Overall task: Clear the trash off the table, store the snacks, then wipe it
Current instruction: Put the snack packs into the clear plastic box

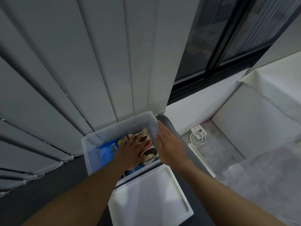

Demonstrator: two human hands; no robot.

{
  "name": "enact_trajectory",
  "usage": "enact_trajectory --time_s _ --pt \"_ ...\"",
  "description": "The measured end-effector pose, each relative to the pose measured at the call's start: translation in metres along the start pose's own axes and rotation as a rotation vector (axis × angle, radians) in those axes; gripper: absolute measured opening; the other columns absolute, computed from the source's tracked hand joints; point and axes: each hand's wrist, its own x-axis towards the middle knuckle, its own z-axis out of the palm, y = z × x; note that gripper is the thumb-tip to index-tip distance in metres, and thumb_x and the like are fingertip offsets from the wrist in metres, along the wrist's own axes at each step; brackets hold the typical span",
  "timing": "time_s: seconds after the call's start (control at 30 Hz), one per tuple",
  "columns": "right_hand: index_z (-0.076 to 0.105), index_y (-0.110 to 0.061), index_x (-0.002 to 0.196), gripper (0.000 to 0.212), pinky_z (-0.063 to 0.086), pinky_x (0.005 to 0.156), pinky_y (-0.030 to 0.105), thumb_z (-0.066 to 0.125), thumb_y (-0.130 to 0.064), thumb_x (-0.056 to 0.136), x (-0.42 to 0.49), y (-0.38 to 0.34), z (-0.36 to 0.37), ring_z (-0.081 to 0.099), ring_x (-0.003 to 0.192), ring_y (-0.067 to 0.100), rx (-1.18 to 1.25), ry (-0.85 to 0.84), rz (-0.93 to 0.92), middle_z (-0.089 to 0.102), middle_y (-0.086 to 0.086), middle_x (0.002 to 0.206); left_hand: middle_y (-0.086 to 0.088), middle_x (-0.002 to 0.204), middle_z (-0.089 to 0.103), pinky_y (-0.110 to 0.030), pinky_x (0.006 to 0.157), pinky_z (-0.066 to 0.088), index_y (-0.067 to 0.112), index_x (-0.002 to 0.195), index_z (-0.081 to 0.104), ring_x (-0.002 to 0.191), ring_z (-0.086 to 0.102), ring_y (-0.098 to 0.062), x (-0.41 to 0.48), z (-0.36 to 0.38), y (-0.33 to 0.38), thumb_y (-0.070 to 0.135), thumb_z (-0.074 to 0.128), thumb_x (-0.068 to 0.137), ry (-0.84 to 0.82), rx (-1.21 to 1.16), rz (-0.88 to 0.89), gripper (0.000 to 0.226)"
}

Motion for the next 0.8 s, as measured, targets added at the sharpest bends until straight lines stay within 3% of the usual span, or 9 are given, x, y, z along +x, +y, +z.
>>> enact_trajectory --time_s 0.13,0.3,0.4,0.53,0.67,0.8 --pt "0.011 -0.027 0.158 0.058 0.031 0.118 0.042 0.024 -0.048 0.105 0.000 -0.003 -0.003 0.025 0.148 0.020 -0.086 -0.060 0.006 0.021 -0.003 0.164 -0.002 0.166 -0.001 -0.051 0.122 0.004 0.030 0.157 0.000 0.153 -0.001 -0.028 -0.015 -0.019 -0.002 0.050 0.027 0.103 0.021 -0.075 -0.029 0.064" --pt "0.006 -0.019 0.158 0.065 0.021 0.121 0.050 0.019 -0.052 0.103 -0.001 -0.016 -0.013 0.012 0.152 0.030 -0.276 -0.113 -0.003 0.009 0.007 0.166 -0.004 0.163 0.019 -0.045 0.119 0.014 0.024 0.155 0.017 0.149 0.016 -0.023 -0.052 -0.038 -0.013 0.043 0.027 0.103 0.177 -0.141 -0.085 0.057" --pt "0.015 -0.018 0.155 0.063 0.028 0.118 0.053 0.028 -0.051 0.103 -0.005 -0.031 -0.017 0.019 0.149 0.034 -0.325 -0.063 -0.081 0.016 0.010 0.164 -0.004 0.161 0.023 -0.043 0.116 0.019 0.021 0.155 0.020 0.146 0.023 -0.024 -0.079 -0.048 -0.020 0.043 0.028 0.103 0.232 -0.167 -0.139 0.057" --pt "0.022 -0.018 0.154 0.063 0.026 0.118 0.051 0.033 -0.052 0.101 -0.015 -0.052 -0.012 0.020 0.149 0.034 -0.318 -0.059 -0.167 0.021 0.011 0.163 -0.005 0.159 0.027 -0.042 0.118 0.020 0.023 0.153 0.024 0.146 0.023 -0.025 -0.119 -0.056 -0.025 0.042 0.031 0.102 0.317 -0.223 -0.225 0.055" --pt "0.034 -0.017 0.152 0.063 0.027 0.114 0.048 0.045 -0.050 0.099 -0.035 -0.078 0.001 0.027 0.147 0.031 -0.254 -0.037 -0.246 0.033 0.009 0.158 -0.004 0.165 0.013 -0.043 0.121 0.015 0.024 0.156 0.018 0.151 0.015 -0.025 -0.171 -0.050 -0.034 0.044 0.028 0.104 0.321 -0.295 -0.334 0.057" --pt "0.051 -0.007 0.140 0.057 0.042 0.104 0.052 0.051 -0.045 0.097 -0.068 -0.106 0.017 0.049 0.131 0.035 -0.189 0.010 -0.462 0.053 0.016 0.141 -0.005 0.166 0.011 -0.043 0.121 0.017 0.021 0.158 0.013 0.151 0.014 -0.024 -0.230 -0.032 -0.038 0.044 0.030 0.104 0.384 -0.385 -0.432 0.061"
